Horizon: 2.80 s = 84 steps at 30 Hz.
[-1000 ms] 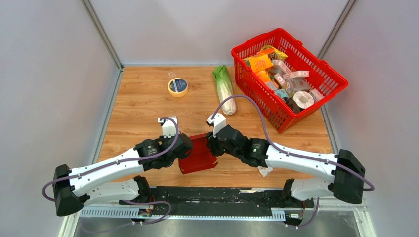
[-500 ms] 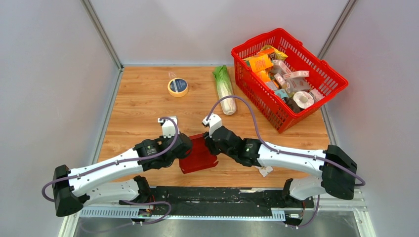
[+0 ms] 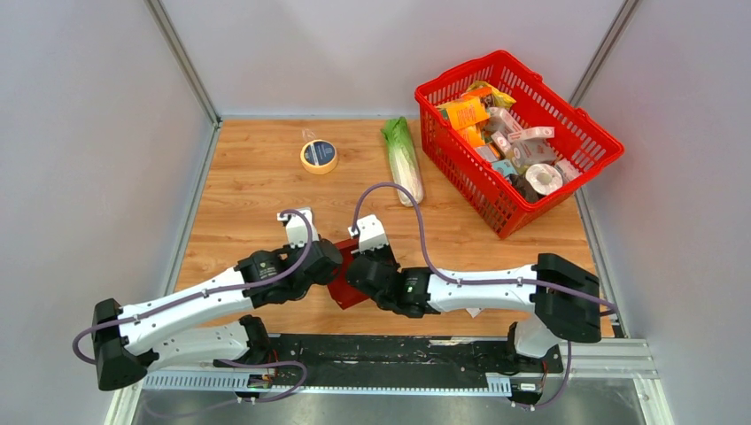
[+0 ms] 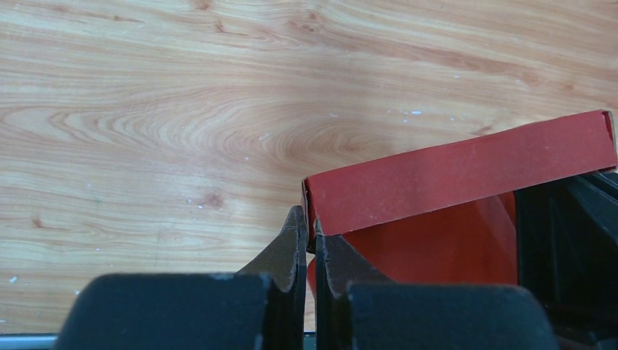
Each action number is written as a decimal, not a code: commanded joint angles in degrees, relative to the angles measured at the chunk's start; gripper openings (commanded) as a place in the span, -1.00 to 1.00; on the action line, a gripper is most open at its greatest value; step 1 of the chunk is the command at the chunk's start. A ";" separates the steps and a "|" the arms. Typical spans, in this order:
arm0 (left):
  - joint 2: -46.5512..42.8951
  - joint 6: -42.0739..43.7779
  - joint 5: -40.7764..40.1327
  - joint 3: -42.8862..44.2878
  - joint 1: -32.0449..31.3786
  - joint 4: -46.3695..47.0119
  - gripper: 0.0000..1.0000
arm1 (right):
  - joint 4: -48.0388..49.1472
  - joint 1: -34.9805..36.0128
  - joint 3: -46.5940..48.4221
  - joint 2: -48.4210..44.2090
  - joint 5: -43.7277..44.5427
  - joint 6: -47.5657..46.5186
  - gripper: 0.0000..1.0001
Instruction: Fold the paper box
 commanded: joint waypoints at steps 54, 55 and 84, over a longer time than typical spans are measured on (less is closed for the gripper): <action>7.79 -16.63 -8.06 2.84 -0.30 -5.28 -1.00 | -12.17 -19.45 -8.25 -17.58 -54.78 48.66 0.29; 8.05 -17.33 -7.71 2.93 -0.30 -5.28 -1.00 | -12.35 -18.93 -7.72 -16.18 -54.69 49.62 0.29; -18.47 6.46 17.16 -15.08 -0.21 22.32 0.35 | -25.96 -22.60 -0.96 -10.55 -42.82 34.11 -1.00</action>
